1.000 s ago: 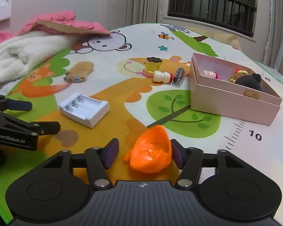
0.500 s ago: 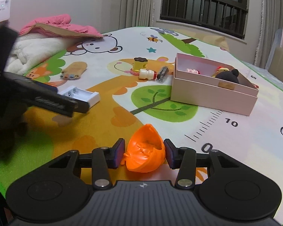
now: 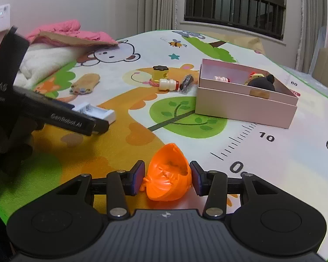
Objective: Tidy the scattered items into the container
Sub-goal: 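Carry the charger and orange toy into the pink box and open both tools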
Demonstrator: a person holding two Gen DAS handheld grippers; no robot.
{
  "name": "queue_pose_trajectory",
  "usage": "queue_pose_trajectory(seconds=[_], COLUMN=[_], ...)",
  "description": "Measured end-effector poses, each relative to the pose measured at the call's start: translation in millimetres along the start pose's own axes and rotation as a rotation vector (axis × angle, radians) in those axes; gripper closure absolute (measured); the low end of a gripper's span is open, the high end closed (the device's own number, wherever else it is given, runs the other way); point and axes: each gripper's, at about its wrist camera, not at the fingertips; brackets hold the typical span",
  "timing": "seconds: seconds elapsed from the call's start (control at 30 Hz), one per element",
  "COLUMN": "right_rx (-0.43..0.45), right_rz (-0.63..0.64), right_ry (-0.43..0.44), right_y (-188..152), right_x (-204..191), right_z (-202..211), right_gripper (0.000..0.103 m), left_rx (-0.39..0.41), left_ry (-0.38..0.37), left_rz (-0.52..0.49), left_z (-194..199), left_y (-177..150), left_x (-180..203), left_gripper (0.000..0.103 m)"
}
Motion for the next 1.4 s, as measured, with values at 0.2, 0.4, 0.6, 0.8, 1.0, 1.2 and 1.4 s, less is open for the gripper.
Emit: queue_pose_trajectory(seconds=[0.2, 0.4, 0.6, 0.8, 1.0, 1.2, 1.4], right_rx=[0.004, 0.003, 0.065, 0.199, 0.281, 0.276, 0.165], right_rz=[0.002, -0.056, -0.105, -0.2, -0.272, -0.241, -0.169], right_ry=[-0.016, -0.067, -0.09, -0.068, -0.06, -0.121, -0.055], right_y=[1, 1, 38, 126, 190, 185, 183], right_x=[26, 66, 117, 178, 211, 196, 144], right_z=[16, 20, 21, -7, -43, -53, -93], right_gripper=[0.058, 0.058, 0.058, 0.058, 0.025, 0.015, 0.015], left_rx=[0.0, 0.031, 0.114, 0.282, 0.343, 0.256, 0.1], left_ry=[-0.093, -0.193, -0.269, -0.291, -0.26, -0.208, 0.001], left_rz=[-0.066, -0.133, -0.191, -0.24, -0.226, -0.133, -0.066], left_z=[21, 20, 4, -25, -69, -58, -46], left_y=[-2, 16, 54, 122, 179, 140, 76], left_x=[24, 67, 109, 138, 145, 99, 40], left_gripper=[0.007, 0.007, 0.007, 0.007, 0.006, 0.001, 0.001])
Point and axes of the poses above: each gripper's, at about its wrist camera, not at the fingertips, and z roughly against the way its jaws point, x to its right, y to its top, and after that the axes turned 4 degrees about z, right-handed
